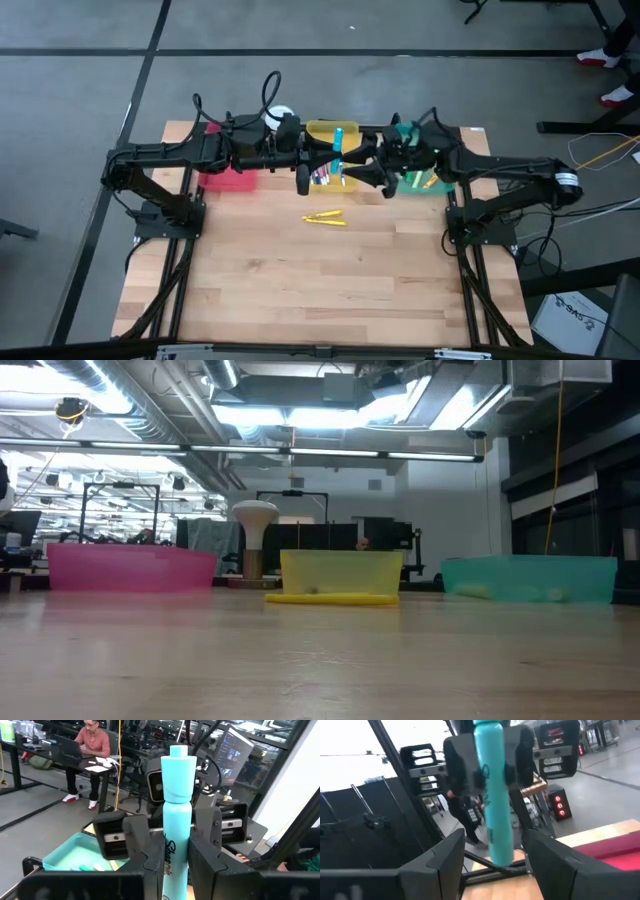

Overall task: Pick & Place Markers
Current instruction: Put the light blue highlighter into the blue bin

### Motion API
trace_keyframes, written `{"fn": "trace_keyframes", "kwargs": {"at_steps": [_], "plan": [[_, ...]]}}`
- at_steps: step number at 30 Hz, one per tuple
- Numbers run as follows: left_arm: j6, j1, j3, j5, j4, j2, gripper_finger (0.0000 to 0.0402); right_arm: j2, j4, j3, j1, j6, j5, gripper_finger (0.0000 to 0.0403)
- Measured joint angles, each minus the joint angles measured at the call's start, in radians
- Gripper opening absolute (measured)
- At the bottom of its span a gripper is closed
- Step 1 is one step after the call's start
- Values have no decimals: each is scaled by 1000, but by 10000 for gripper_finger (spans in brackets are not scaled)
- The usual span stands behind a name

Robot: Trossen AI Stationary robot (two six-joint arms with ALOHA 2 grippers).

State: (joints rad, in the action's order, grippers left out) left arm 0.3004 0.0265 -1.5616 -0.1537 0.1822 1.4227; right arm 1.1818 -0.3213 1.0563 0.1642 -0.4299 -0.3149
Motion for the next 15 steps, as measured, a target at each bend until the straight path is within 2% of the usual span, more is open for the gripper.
{"fn": "trace_keyframes", "kwargs": {"at_steps": [8, 15], "plan": [[0, 0, 0, 19, 0, 0, 53, 76, 57, 110, -2, 46, -38, 205], [0, 0, 0, 18, 0, 0, 54, 113, 57, 135, -8, 44, -45, 205]]}}
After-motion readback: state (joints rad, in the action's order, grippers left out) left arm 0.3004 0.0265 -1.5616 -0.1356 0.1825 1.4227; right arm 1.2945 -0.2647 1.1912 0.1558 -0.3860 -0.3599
